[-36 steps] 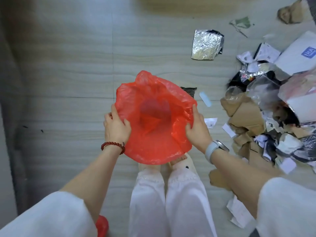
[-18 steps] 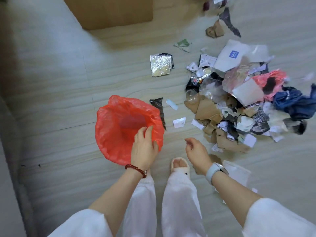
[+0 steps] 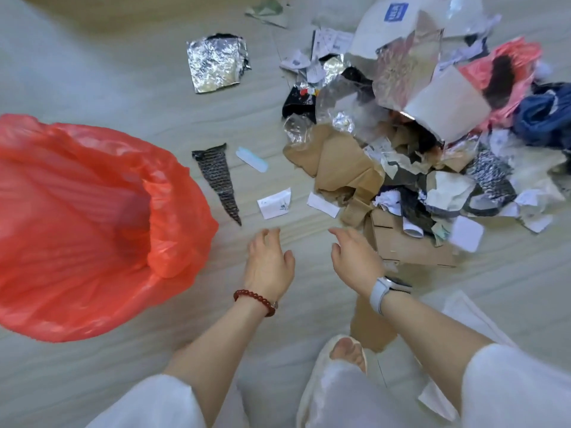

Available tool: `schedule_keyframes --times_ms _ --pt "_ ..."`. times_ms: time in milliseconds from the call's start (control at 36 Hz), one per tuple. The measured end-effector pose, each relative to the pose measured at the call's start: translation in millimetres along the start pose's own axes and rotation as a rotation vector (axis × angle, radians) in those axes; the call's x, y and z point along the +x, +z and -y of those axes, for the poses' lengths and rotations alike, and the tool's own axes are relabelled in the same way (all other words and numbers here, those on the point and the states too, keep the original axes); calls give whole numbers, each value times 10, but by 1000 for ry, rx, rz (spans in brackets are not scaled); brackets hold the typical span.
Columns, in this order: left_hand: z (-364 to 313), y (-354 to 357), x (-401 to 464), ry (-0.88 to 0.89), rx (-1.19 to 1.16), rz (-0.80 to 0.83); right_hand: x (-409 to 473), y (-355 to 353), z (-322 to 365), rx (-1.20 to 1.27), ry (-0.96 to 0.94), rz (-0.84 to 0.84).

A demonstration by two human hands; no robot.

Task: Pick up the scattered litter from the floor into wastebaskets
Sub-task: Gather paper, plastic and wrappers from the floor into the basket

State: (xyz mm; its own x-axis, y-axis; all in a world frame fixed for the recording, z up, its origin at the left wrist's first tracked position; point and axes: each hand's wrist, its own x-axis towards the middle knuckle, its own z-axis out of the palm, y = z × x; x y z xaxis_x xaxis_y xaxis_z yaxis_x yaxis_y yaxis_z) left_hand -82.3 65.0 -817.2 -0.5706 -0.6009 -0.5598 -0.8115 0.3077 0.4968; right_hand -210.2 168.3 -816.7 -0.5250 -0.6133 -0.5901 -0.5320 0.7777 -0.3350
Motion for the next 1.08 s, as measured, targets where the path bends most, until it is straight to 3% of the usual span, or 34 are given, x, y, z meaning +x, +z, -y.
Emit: schedule_keyframes --times_ms 194,333,472,556,722,917,1083 --pt "384 382 1230 -96 221 -236 947 601 -298 -219 -274 -217" --pt "674 512 1591 -137 311 -226 1252 865 -363 -459 -327 -350" --pt "873 709 1285 191 353 -306 1133 916 -489 -366 -379 -319" --pt "947 737 1023 368 281 -266 1084 930 -567 -270 -356 -313" --pt "1020 728 905 345 136 -239 1035 1003 -585 -99 -186 -304" --pt "1057 663 961 271 437 -32 1009 941 -507 -228 -159 -282" --pt "952 689 880 359 243 -99 969 973 -496 -182 -225 -284"
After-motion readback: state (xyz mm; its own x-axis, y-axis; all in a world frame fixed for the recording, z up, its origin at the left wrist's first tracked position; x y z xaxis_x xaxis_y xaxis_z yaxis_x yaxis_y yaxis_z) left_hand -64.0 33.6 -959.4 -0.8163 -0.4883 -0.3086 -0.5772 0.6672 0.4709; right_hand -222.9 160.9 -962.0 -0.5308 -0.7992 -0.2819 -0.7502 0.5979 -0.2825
